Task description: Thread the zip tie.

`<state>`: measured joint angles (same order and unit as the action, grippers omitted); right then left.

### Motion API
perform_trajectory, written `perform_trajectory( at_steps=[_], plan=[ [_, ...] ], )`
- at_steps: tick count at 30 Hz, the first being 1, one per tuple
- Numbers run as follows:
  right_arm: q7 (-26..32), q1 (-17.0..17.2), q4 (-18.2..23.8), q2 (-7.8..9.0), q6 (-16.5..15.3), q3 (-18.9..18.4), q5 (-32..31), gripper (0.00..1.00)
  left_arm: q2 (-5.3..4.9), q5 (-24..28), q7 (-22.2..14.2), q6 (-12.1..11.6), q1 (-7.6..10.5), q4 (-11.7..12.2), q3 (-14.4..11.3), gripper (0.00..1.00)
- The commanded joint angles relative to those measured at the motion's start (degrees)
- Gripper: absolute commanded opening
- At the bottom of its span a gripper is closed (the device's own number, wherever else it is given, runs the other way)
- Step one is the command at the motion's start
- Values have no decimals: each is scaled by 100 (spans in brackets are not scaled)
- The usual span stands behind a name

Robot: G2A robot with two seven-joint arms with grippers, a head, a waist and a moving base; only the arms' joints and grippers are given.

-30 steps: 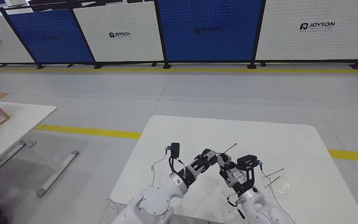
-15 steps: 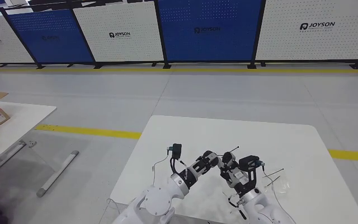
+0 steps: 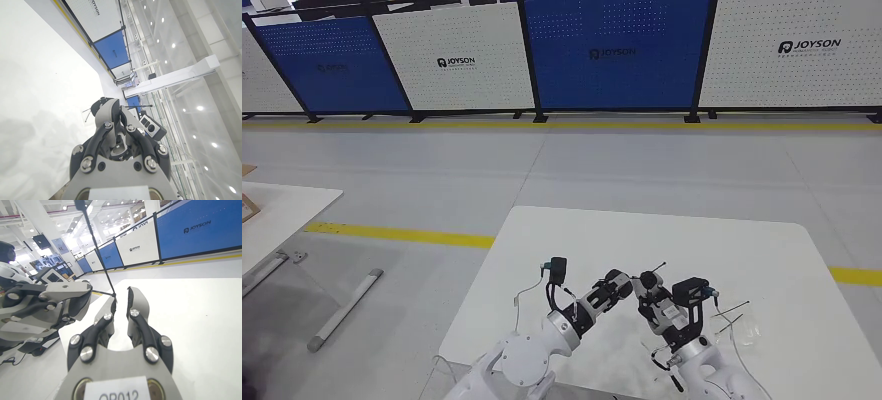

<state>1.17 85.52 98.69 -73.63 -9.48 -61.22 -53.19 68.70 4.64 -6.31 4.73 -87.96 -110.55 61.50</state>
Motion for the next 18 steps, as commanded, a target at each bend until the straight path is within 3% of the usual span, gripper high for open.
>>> perform_trajectory(
  at_steps=[1, 5, 7, 18],
  plan=[
    [7, 5, 12, 0, -4, -7, -14, 20, 2, -1, 6, 8, 3, 4, -2, 0],
    [23, 18, 49, 1, -3, -17, -49, 15, 6, -6, 17, 14, 5, 3, -3, 0],
    [23, 23, 58, -1, 0, -19, -56, 0, 7, -9, 27, 15, 2, -6, 0, 0],
    [59, 14, 34, -14, 16, -14, -59, 0, 14, 13, 32, -63, -24, -59, 13, 0]
  ],
)
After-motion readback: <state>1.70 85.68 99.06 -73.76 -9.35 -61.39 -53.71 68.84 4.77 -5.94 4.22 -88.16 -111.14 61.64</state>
